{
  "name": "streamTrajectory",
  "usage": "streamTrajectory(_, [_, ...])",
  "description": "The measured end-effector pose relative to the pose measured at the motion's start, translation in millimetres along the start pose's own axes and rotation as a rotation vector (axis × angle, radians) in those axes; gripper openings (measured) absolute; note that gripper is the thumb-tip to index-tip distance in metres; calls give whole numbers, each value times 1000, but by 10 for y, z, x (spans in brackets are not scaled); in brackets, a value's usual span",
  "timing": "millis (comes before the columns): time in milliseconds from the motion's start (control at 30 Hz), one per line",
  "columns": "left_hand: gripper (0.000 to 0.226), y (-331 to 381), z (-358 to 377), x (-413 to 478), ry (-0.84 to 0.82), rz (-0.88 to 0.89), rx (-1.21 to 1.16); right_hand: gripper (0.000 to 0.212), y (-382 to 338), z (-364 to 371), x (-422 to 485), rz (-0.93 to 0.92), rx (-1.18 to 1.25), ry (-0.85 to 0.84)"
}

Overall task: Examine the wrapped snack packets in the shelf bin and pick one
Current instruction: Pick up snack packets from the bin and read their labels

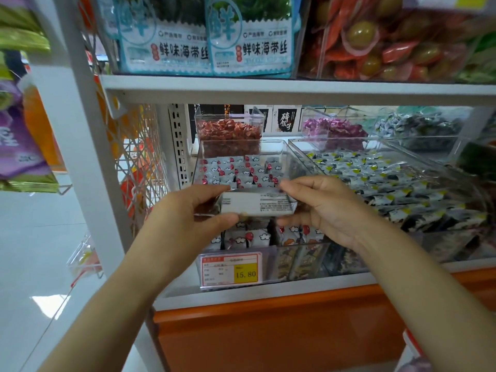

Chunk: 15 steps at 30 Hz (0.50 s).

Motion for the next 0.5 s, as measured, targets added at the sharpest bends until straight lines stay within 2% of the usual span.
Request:
streamTrajectory(100, [42, -7, -14, -4, 75, 12, 5, 35, -77, 96, -6, -95, 71, -82])
streamTrajectory(167, [42, 3, 0, -2, 113, 26, -16, 40, -142, 116, -5, -177, -21, -71])
streamTrajectory(267, [50, 43, -59, 27, 191, 71, 51, 29, -252, 76, 8, -285, -150, 43])
streamTrajectory(367, [55, -28, -211, 91, 270, 77, 277, 11, -380, -89, 3, -364, -223, 246])
streamTrajectory(433, [55, -122, -248, 161, 242, 37, 418, 10, -419, -183, 16, -371, -260, 342])
streamTrajectory(500, [57, -209, -179, 246, 143, -2, 492, 5, -420, -183, 68, -370, -246, 344])
Point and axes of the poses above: each hand's wrist, its own x-axis towards the middle knuckle, its own z-axis out of the palm, y = z × x, the point moved 10 cm from there along x, towards the middle knuckle, and after that the axes turned 6 degrees about -y, right-handed, at the moved point
